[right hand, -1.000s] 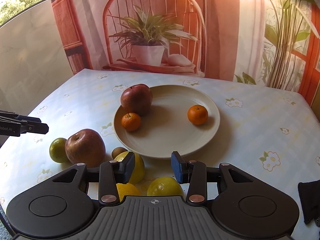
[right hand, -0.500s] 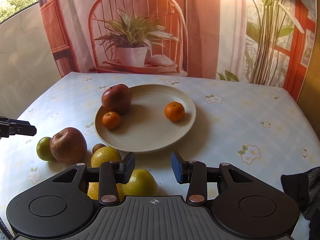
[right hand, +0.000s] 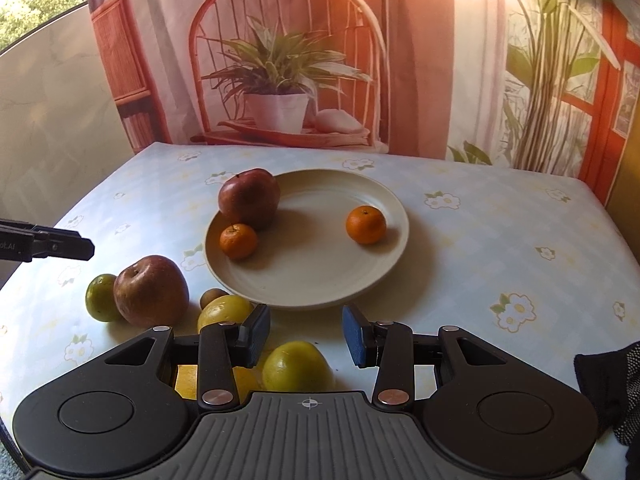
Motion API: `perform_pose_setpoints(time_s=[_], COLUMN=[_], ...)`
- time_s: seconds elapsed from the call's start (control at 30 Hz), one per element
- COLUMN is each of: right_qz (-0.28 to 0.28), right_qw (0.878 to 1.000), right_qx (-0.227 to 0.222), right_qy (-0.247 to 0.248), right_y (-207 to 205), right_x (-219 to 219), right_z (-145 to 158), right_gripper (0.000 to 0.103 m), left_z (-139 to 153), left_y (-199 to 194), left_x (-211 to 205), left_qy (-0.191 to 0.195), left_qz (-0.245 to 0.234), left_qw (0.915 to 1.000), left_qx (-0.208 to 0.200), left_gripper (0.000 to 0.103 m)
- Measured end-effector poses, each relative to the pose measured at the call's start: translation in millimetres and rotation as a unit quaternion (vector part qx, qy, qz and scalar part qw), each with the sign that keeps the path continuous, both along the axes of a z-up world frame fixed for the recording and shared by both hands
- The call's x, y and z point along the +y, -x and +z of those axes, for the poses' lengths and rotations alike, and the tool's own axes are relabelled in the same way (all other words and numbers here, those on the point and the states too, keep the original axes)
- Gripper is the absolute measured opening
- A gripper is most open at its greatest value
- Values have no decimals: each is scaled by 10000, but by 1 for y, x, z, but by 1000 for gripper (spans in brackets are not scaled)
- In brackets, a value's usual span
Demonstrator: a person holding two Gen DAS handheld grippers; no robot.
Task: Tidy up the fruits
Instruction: 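Withdraw both open tools back from the plate, then move the left tool to a yellow lemon and close it around it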
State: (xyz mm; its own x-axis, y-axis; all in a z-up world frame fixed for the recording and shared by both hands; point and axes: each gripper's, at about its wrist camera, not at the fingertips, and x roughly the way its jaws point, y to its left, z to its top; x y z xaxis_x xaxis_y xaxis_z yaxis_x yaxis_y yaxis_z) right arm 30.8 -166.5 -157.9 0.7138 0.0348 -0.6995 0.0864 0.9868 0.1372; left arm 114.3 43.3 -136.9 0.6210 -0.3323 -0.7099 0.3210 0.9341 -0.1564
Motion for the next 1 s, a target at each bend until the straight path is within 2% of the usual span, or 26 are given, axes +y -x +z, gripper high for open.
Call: perform_pose_setpoints(time_s=[0.37,0.73,1.0], right_qz=[697,729,572], right_qw=[9974,9973,9983], right_qx=[45,51,74], right_qy=[161,102,19], right_y=[-24,-17,18], right_x=[36,38,34], right_z=[4,6,12], right_gripper=[37,37,38], left_z=[-16,-11,-8], left_y=[-21,-14,18], left_x=[-12,-10,-13], left_qy=[293,313,208], left_qz=[-213,-284,-510], left_qw=[9987,9984,9980], left_qx=[355,385,303], left_gripper=[35,35,35])
